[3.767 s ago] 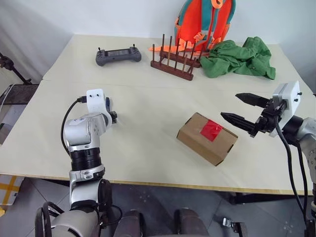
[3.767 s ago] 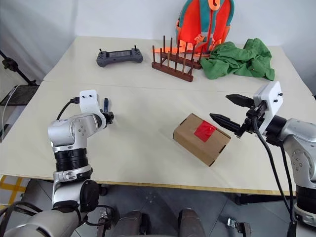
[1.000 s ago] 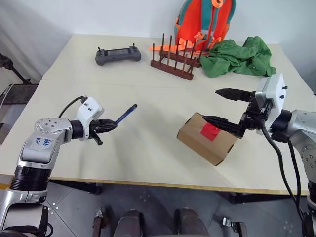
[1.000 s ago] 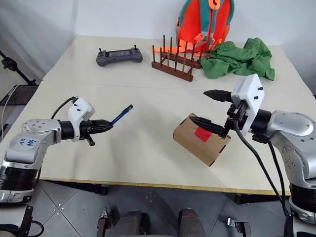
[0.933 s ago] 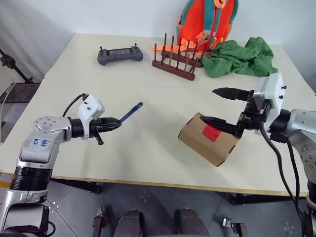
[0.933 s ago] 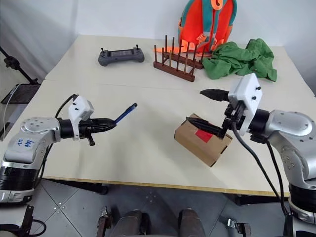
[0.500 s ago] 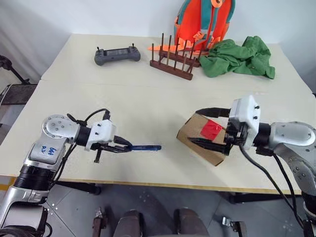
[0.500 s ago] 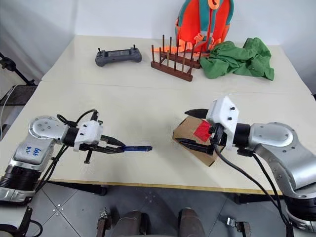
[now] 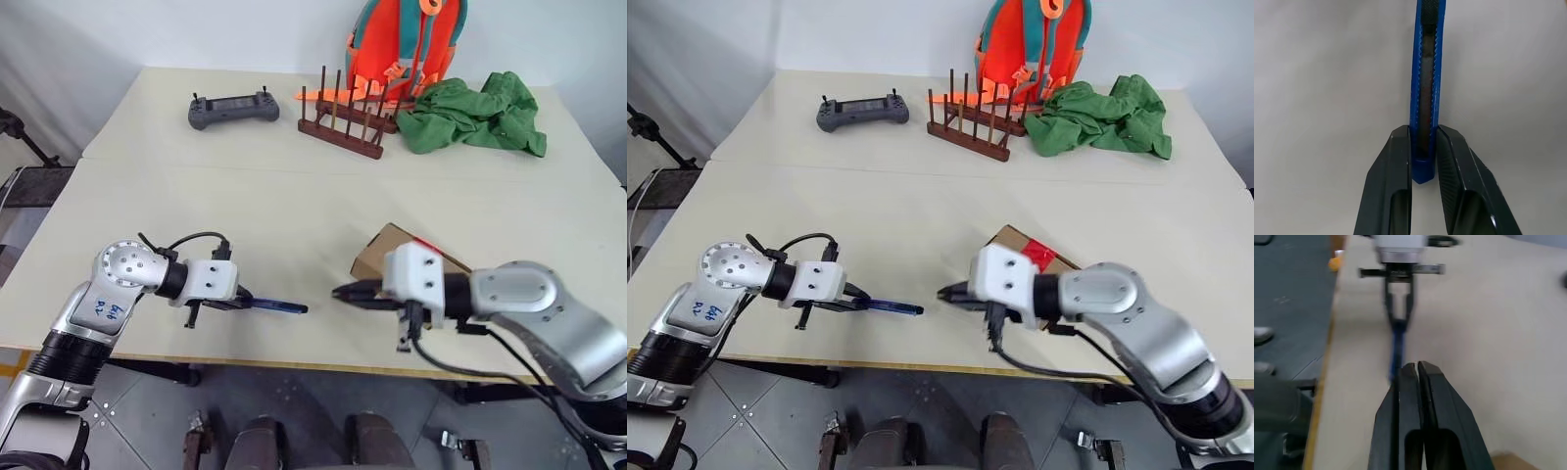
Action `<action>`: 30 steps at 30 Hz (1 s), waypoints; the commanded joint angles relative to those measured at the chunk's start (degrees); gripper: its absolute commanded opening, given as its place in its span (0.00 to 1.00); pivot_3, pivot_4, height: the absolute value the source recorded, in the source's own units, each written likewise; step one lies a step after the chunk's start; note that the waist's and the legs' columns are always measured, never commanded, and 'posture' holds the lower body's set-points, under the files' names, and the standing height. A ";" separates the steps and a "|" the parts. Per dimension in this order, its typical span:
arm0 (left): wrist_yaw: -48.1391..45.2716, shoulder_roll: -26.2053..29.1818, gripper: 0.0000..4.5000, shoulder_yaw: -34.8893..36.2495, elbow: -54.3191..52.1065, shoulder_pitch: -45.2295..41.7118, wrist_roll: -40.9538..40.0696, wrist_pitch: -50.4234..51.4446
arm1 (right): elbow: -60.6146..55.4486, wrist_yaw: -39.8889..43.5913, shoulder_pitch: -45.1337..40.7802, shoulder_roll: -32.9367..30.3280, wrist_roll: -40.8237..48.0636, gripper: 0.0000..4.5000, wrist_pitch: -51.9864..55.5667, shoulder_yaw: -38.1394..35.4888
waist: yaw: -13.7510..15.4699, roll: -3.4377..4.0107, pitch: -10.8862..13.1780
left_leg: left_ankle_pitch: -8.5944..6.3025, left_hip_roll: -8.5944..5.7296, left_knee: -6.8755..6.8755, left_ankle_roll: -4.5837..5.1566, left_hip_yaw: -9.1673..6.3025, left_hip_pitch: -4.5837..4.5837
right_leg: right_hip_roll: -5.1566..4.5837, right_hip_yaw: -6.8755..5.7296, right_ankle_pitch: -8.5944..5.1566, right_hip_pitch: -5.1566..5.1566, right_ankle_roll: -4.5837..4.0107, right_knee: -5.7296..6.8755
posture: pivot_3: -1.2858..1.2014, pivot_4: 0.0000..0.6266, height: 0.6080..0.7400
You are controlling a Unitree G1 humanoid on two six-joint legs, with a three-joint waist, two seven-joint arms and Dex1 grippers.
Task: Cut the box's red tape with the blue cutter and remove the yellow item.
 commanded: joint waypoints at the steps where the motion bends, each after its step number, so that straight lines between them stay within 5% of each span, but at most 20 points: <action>1: 1.76 -0.48 0.09 -1.67 -1.97 0.86 2.14 0.08 | -0.19 2.29 -2.46 0.29 -4.58 0.01 -2.89 4.24 | 0.03 0.00 0.00 | 0.00 -0.03 0.02 0.00 0.00 0.01 | 0.01 -0.02 0.00 0.02 0.00 0.00 | 0.52 0.24 1.00; 12: 1.21 0.96 0.09 -3.95 -13.99 5.05 2.20 11.94 | 7.98 5.18 -5.99 6.09 -18.13 0.01 -8.82 17.42 | 0.09 0.00 -0.01 | -0.05 -0.14 0.04 0.10 -0.10 0.04 | -0.36 -0.91 0.00 0.12 0.00 0.00 | 0.52 0.24 1.00; 30: 4.07 3.22 0.09 -7.68 -26.10 7.16 5.70 28.12 | 11.77 8.34 -2.76 6.69 -24.24 0.01 -12.69 16.82 | -0.06 0.02 0.00 | -0.07 -0.21 0.05 0.12 -0.62 0.30 | -0.46 -1.42 -0.01 0.82 -0.01 -0.27 | 0.52 0.24 1.00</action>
